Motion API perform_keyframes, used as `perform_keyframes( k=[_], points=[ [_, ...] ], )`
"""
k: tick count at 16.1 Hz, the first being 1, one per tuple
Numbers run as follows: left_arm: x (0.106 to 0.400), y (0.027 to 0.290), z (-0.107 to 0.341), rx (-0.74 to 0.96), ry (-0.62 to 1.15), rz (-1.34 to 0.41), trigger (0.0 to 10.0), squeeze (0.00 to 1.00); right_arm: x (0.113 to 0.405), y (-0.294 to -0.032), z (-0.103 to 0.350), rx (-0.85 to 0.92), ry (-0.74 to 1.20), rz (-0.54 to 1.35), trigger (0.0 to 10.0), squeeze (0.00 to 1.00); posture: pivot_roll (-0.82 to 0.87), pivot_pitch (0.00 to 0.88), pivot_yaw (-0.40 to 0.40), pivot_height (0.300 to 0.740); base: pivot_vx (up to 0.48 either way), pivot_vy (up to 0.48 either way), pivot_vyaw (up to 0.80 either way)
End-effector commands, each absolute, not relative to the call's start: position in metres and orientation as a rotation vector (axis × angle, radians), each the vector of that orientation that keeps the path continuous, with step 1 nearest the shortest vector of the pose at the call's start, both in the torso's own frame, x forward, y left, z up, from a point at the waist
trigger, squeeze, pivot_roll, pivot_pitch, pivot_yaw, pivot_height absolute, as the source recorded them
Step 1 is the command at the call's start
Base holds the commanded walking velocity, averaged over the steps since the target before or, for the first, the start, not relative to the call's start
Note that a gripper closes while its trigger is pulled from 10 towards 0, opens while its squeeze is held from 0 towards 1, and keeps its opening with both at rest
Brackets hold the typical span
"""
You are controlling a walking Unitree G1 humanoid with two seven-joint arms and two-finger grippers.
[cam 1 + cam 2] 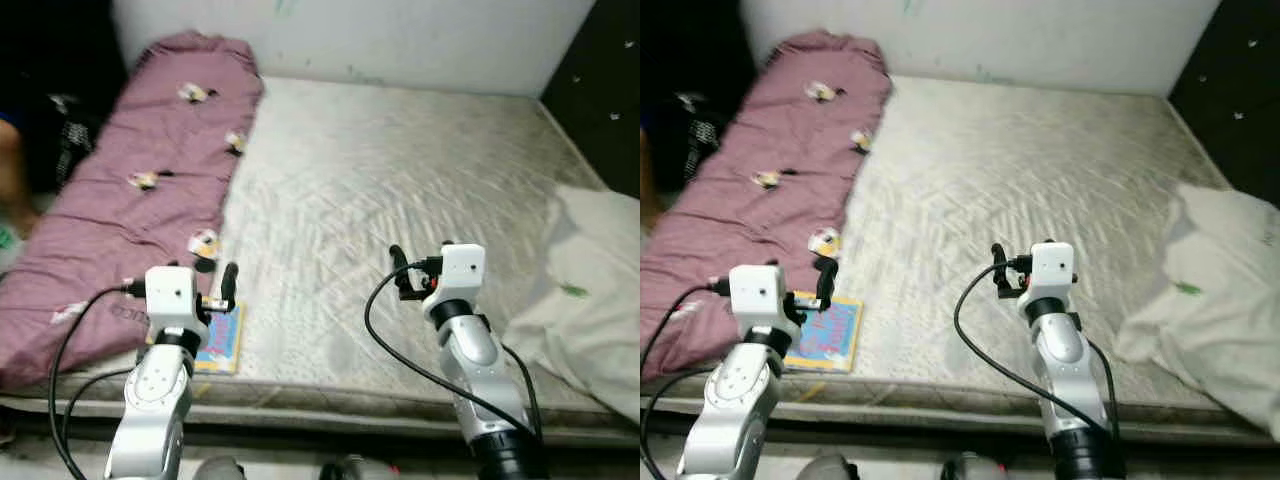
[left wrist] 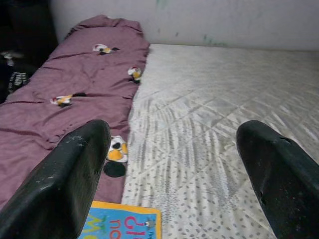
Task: Clean up the room
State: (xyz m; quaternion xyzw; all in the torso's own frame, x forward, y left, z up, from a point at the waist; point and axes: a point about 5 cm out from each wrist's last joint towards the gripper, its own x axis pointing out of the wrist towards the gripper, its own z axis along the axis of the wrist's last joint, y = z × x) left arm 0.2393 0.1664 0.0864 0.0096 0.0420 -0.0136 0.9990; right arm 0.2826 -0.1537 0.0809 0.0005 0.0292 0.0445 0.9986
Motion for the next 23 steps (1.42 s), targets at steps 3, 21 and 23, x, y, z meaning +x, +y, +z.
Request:
perform_keyframes(
  k=[3,21,23],
  points=[
    [0.2407,0.1659,0.0863,0.027,0.09,-0.032,10.0,0.0,0.2831,-0.155,0.085,0.003,0.043,0.081,10.0,0.0,0.03,0.0,-0.041,0.74,0.0,-0.308,0.0],
    [0.2438,0.1649,0.0868,0.027,0.086,-0.042,10.0,0.0,0.2849,-0.154,0.0857,0.002,0.038,0.084,10.0,0.0,0.02,0.0,-0.04,0.74,0.0,-0.316,0.0],
    [0.2439,0.1647,0.0867,0.028,0.085,-0.04,10.0,0.0,0.2848,-0.1541,0.0856,0.001,0.039,0.086,10.0,0.0,0.02,0.0,-0.04,0.74,0.0,-0.319,0.0]
  ],
)
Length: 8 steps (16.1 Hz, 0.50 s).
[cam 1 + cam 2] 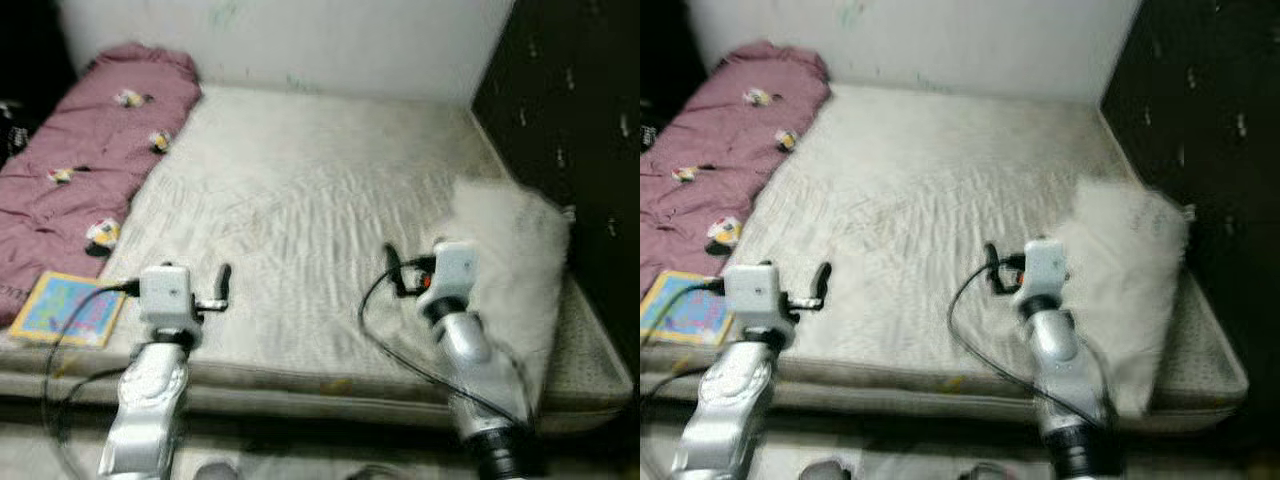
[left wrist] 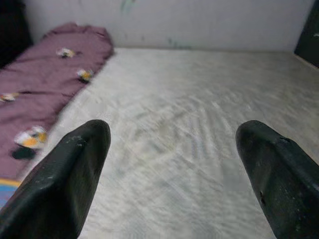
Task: Clean up the room
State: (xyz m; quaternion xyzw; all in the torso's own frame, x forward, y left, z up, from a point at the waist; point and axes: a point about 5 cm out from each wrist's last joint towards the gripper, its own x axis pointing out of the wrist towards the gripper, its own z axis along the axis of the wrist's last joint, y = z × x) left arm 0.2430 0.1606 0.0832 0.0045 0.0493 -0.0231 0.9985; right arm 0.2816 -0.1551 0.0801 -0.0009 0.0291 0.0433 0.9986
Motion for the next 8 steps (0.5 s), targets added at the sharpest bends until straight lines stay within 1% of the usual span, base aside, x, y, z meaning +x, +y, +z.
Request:
perform_keyframes(
  k=[1,4,8],
  points=[
    [0.2439,0.1647,0.0867,0.028,0.085,-0.04,10.0,0.0,0.2849,-0.1541,0.0856,0.001,0.039,0.086,10.0,0.0,0.02,0.0,-0.04,0.74,0.0,-0.319,0.0],
    [0.2441,0.1646,0.0865,0.027,0.086,-0.046,10.0,0.0,0.2846,-0.1539,0.0854,0.001,0.04,0.084,10.0,0.0,0.02,0.0,-0.037,0.74,0.0,-0.312,0.0],
    [0.2449,0.164,0.0869,0.002,0.078,-0.041,10.0,0.0,0.2847,-0.154,0.0854,0.0,0.04,0.084,10.0,0.0,0.02,0.0,-0.038,0.74,0.0,0.0,0.0]
  ],
)
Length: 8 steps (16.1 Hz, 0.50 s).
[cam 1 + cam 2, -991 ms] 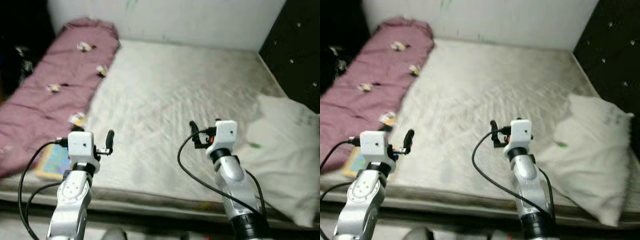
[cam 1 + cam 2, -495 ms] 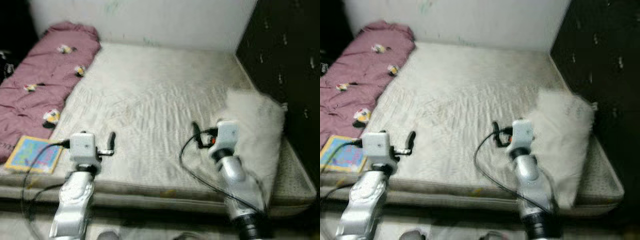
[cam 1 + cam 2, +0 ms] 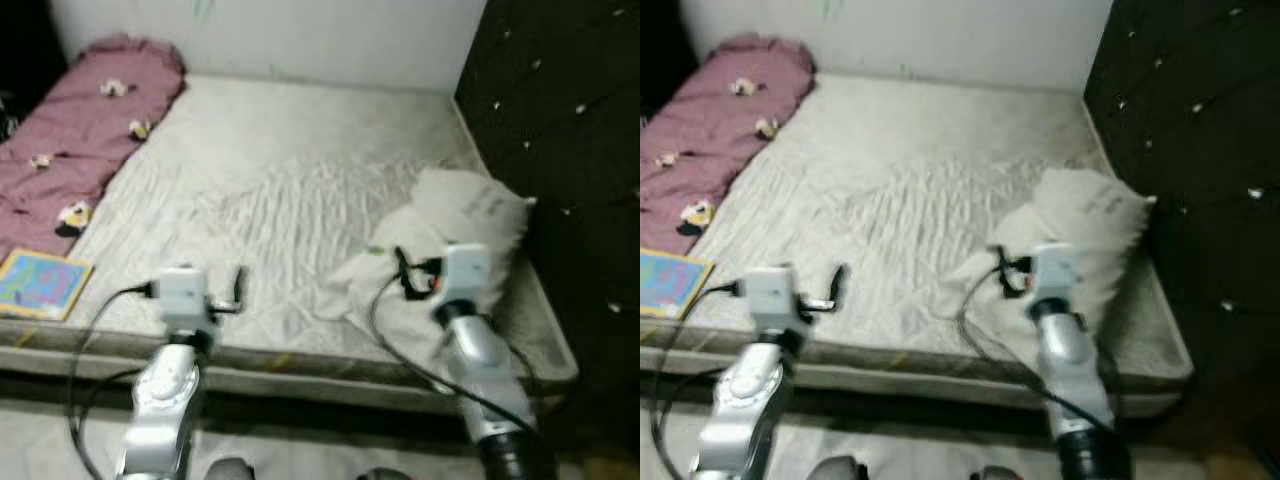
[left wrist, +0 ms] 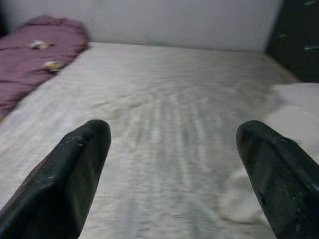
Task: Clean up the room
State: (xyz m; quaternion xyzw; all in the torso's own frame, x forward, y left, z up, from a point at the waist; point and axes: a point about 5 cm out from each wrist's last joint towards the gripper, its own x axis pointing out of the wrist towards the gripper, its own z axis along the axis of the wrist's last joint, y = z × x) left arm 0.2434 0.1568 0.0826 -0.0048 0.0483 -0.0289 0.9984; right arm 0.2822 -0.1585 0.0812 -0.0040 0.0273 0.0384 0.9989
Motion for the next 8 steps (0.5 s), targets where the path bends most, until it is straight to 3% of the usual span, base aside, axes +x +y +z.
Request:
perform_keyframes(
  k=[1,3,8],
  points=[
    [0.2449,0.1633,0.0886,-0.005,0.067,-0.054,10.0,0.0,0.2846,-0.1539,0.0853,0.0,0.041,0.085,10.0,0.0,0.02,0.0,-0.038,0.74,0.0,0.0,0.0],
    [0.2439,0.1605,0.0903,-0.023,0.058,-0.091,10.0,0.0,0.2847,-0.1538,0.0853,-0.001,0.041,0.086,10.0,0.0,0.02,0.0,-0.038,0.74,0.0,0.0,0.0],
    [0.2439,0.1591,0.0899,-0.02,0.059,-0.104,10.0,0.0,0.2847,-0.1541,0.0855,-0.003,0.04,0.086,10.0,0.0,0.01,0.0,-0.037,0.74,0.323,0.0,0.0]
  ],
)
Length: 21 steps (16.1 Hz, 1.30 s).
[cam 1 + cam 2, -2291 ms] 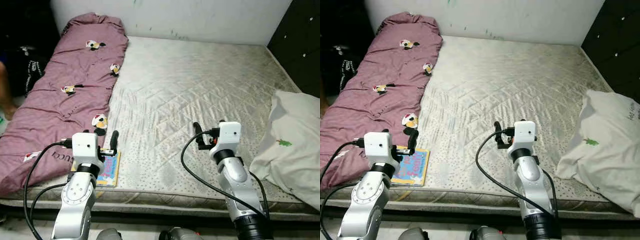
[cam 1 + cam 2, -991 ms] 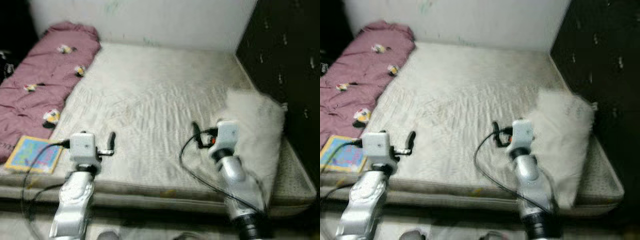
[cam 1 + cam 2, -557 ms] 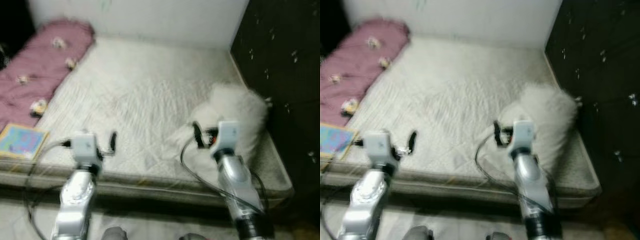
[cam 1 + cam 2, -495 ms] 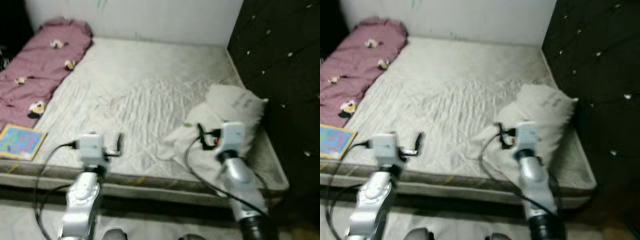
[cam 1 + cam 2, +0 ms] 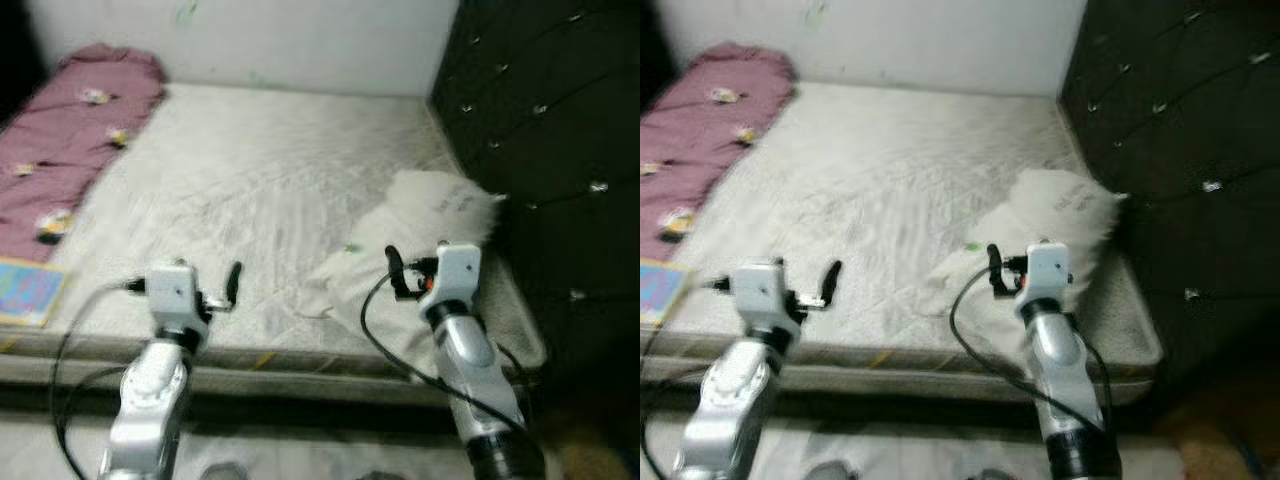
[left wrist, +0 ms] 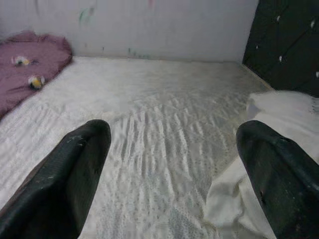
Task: Clean up the room
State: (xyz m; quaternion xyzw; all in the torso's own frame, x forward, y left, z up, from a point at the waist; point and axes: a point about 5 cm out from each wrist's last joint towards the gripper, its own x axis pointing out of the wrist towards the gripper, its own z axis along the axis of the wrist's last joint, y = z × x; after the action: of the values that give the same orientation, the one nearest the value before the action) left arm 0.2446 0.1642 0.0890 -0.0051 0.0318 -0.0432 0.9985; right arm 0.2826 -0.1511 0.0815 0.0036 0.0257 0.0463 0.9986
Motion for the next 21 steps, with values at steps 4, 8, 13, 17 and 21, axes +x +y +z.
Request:
perform_keyframes(
  k=[4,8,13,17,21],
  points=[
    [0.2439,0.1592,0.0899,-0.021,0.059,-0.107,10.0,0.0,0.2845,-0.1543,0.0857,-0.004,0.04,0.086,10.0,0.0,0.02,0.0,-0.038,0.74,0.326,0.0,0.0],
    [0.2438,0.1592,0.0894,-0.016,0.063,-0.105,10.0,0.0,0.2843,-0.1546,0.0855,0.0,0.042,0.084,10.0,0.0,0.01,0.0,-0.038,0.74,0.305,0.0,-0.11],
    [0.2446,0.1582,0.0882,-0.012,0.072,-0.108,10.0,0.0,0.285,-0.1549,0.0858,-0.003,0.041,0.085,10.0,0.0,0.02,0.0,-0.04,0.74,0.229,0.0,0.0],
    [0.2454,0.1595,0.0881,0.005,0.071,-0.087,10.0,0.0,0.2856,-0.1552,0.0855,-0.005,0.044,0.084,10.0,0.0,0.02,0.0,-0.04,0.74,0.0,0.0,0.0],
    [0.2452,0.1598,0.0889,0.035,0.072,-0.078,10.0,0.0,0.2846,-0.1548,0.086,-0.011,0.042,0.087,10.0,0.0,0.02,0.0,-0.038,0.74,0.0,0.0,0.0]
  ],
)
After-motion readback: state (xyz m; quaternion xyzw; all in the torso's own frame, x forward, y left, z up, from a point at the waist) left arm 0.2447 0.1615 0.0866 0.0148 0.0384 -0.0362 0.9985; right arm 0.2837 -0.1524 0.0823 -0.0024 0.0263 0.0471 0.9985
